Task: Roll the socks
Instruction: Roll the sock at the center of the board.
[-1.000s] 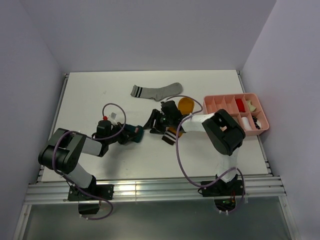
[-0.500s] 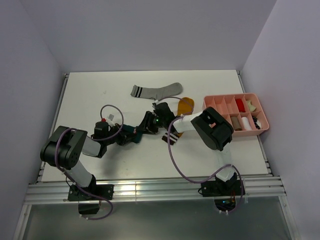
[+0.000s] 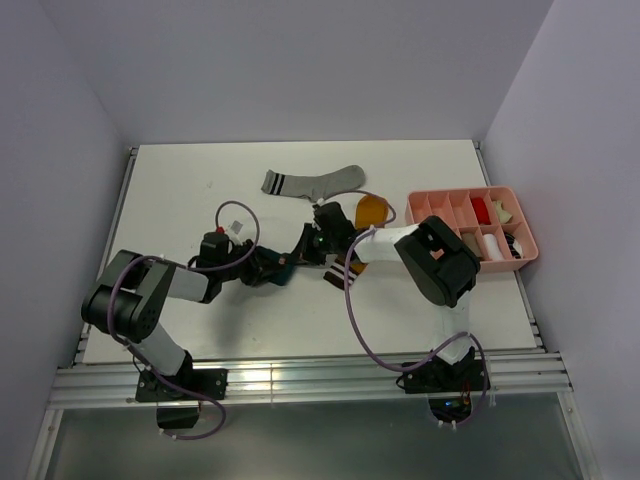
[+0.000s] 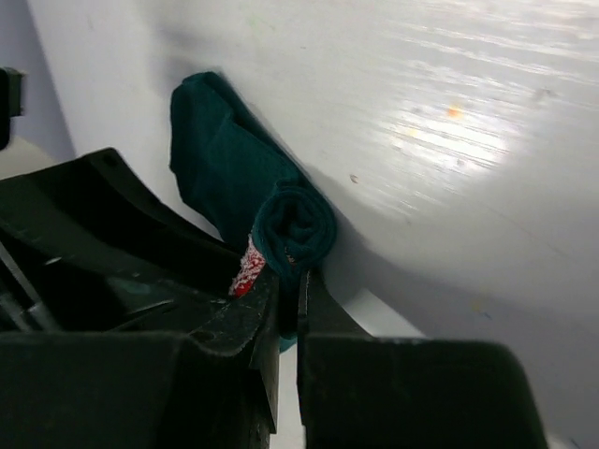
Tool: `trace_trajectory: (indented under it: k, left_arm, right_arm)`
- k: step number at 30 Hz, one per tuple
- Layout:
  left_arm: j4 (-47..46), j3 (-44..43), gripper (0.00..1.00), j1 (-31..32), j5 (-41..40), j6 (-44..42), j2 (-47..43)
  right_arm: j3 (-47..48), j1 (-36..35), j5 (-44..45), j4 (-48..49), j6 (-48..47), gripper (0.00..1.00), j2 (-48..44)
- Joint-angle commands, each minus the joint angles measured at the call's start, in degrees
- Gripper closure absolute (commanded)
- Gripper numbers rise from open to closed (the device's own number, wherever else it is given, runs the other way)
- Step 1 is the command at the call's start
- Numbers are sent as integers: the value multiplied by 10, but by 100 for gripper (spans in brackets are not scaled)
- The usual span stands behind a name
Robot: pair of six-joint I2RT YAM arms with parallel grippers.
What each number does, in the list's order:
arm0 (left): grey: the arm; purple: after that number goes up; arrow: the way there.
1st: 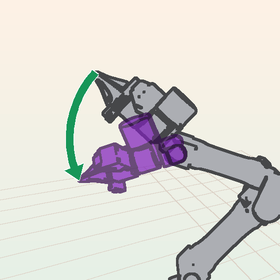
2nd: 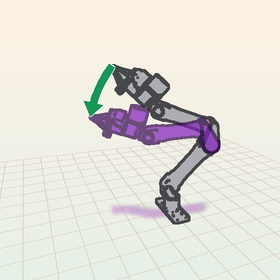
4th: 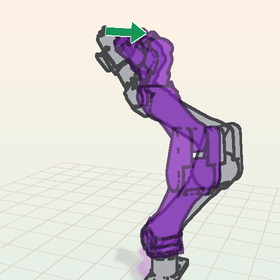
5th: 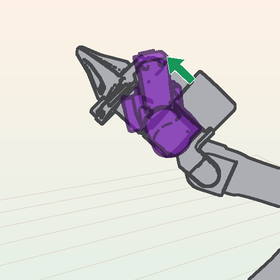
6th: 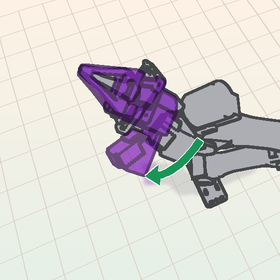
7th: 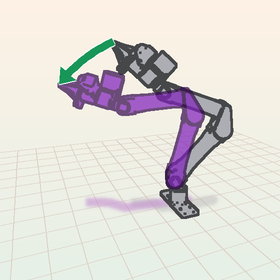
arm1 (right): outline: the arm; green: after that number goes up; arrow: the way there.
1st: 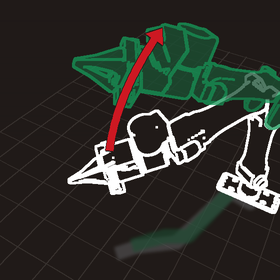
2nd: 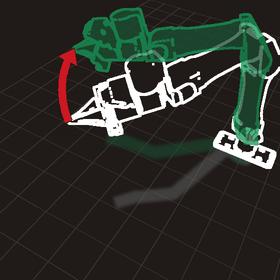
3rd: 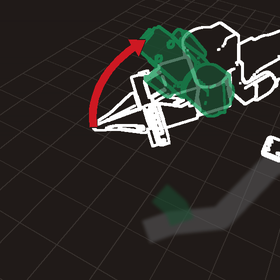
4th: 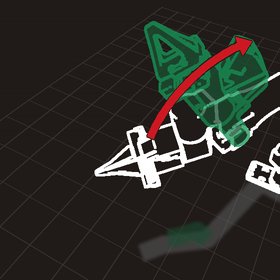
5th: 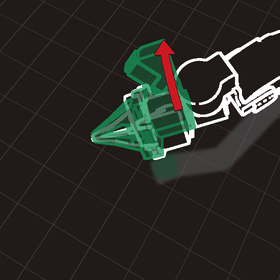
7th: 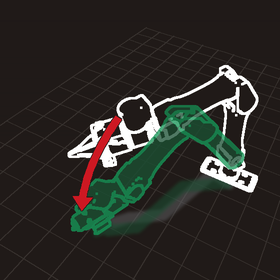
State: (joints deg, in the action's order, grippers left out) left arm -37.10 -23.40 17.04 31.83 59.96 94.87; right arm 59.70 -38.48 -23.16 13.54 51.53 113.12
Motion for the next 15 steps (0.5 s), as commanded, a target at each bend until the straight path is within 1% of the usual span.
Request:
trace_trajectory:
  k: [1, 2, 3, 5, 6, 9, 11, 13, 14, 15]
  left_arm:
    - [141, -31, 61, 28, -88, -78, -32]
    - [153, -44, 55, 34, -99, -94, -40]
    - [165, -51, 53, 45, -125, -102, -49]
    - [201, -65, 47, 54, -152, -124, -78]
    - [214, -70, 46, 63, -177, -132, -86]
    - [247, -85, 44, 84, -214, -157, -121]
    - [266, -96, 43, 97, -258, -179, -142]
    - [272, -98, 43, 125, -305, -200, -160]
    - [273, -102, 43, 136, -316, -222, -165]
    - [272, -103, 43, 163, -334, -235, -169]
  right_arm:
    - [27, 10, 56, -131, -62, 100, -39]
    - [34, 10, 69, -153, -67, 100, -39]
    - [43, 10, 72, -190, -71, 100, -37]
    - [67, 10, 87, -228, -81, 100, -33]
    - [74, 10, 91, -257, -84, 100, -31]
    - [102, 9, 113, -313, -93, 100, -25]
    - [115, 9, 118, -330, -96, 100, -21]
    - [131, 9, 123, -361, -95, 100, -17]
    - [136, 9, 124, -370, -94, 100, -13]
    - [144, 8, 124, -385, -94, 100, -11]
